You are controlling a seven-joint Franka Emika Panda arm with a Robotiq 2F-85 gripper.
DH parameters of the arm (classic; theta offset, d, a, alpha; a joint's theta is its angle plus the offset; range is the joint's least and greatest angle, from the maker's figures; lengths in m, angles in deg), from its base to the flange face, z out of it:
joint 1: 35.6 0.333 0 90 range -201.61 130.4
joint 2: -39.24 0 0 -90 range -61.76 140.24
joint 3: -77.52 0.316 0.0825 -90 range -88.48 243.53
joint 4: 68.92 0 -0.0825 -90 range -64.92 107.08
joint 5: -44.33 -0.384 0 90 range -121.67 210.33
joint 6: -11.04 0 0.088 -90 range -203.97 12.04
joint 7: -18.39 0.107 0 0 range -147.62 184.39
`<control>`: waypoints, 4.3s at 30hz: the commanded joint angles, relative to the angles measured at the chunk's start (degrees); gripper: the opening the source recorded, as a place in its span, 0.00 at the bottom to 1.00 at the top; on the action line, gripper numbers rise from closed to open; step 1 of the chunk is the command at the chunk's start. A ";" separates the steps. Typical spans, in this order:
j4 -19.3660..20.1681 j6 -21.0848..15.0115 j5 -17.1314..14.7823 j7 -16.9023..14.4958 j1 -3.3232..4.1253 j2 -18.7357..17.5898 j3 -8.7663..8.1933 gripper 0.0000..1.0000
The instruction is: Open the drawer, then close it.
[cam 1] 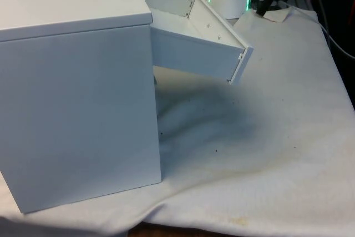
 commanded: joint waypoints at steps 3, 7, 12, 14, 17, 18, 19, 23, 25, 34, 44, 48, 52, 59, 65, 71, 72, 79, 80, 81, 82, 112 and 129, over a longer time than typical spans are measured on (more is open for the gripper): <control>-0.80 1.38 1.32 1.55 0.46 -0.69 0.92 1.00; -1.26 2.23 2.01 2.35 0.34 -1.09 1.83 1.00; -2.18 3.90 3.72 4.13 0.46 -2.12 3.38 1.00; -1.95 3.61 3.38 3.90 0.06 -1.95 3.78 1.00; -2.86 5.16 5.21 5.61 0.40 -2.92 4.64 1.00; -3.09 5.67 6.02 6.53 0.40 -3.38 5.21 1.00; -3.09 5.67 6.02 6.53 0.40 -3.38 5.21 1.00; -3.55 6.65 7.45 8.25 0.46 -4.30 6.36 1.00; -3.72 7.10 8.25 9.11 0.46 -4.70 6.93 1.00; -4.35 9.63 11.34 12.49 0.40 -6.02 9.40 1.00; -4.58 10.89 13.12 13.98 0.17 -6.76 10.54 1.00; -4.47 10.77 13.01 13.98 0.11 -6.76 10.54 1.00; -4.47 10.71 13.01 14.04 0.11 -6.76 10.54 1.00; -4.47 10.77 13.12 14.15 0.11 -6.76 10.54 0.77; -4.47 10.77 13.18 14.21 0.11 -6.76 10.54 0.41; -4.47 10.77 13.18 14.21 0.11 -6.76 10.54 0.13; -4.47 10.77 13.18 14.21 0.11 -6.76 10.54 0.08; -3.78 9.63 13.87 16.27 -0.06 -8.88 10.31 0.00; -3.61 9.40 14.09 16.62 -0.17 -9.22 10.26 0.00; -3.38 9.05 14.32 17.13 -0.34 -9.85 10.14 0.00; -3.38 9.05 14.32 17.13 -0.34 -9.85 10.14 0.00; -1.38 11.75 20.23 16.73 -0.86 -10.66 5.50 0.00; -2.29 16.56 21.66 15.64 -0.80 -9.80 5.61 0.00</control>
